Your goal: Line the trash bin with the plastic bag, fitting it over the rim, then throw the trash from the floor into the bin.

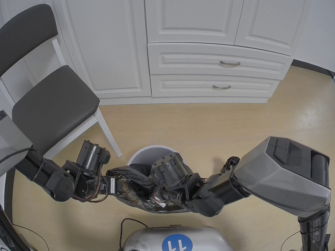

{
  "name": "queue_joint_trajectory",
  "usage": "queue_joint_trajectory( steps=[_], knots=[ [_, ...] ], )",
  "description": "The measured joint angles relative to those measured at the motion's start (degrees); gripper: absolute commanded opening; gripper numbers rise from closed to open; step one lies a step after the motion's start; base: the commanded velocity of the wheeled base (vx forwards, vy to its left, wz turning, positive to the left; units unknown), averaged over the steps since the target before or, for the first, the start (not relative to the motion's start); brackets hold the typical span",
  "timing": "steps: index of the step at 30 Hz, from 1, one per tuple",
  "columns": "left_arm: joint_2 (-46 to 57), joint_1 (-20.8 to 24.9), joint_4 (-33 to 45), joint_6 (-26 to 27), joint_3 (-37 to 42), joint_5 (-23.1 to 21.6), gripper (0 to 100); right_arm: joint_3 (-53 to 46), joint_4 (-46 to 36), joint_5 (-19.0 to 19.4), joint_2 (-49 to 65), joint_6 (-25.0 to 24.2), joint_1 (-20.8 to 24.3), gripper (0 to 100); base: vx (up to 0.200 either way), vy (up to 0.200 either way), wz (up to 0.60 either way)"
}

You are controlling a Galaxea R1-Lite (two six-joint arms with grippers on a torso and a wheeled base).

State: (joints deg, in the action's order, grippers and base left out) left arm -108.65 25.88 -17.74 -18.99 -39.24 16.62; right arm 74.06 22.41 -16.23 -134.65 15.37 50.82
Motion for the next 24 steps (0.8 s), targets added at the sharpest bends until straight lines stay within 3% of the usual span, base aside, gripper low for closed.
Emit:
queue_joint_trajectory(
  steps=[17,24],
  knots=[
    [-0.2,-0.1,-0.1,0.0,-0.2,0.0,100,33.7,0.3,-15.5,-17.7,-1.7,-8.7,0,0.000,0.000,0.00],
    [-0.4,0.0,-1.7,0.0,-0.1,0.1,100,39.8,8.5,-20.4,-25.2,-3.4,-10.9,0,0.000,0.000,0.00]
  ],
)
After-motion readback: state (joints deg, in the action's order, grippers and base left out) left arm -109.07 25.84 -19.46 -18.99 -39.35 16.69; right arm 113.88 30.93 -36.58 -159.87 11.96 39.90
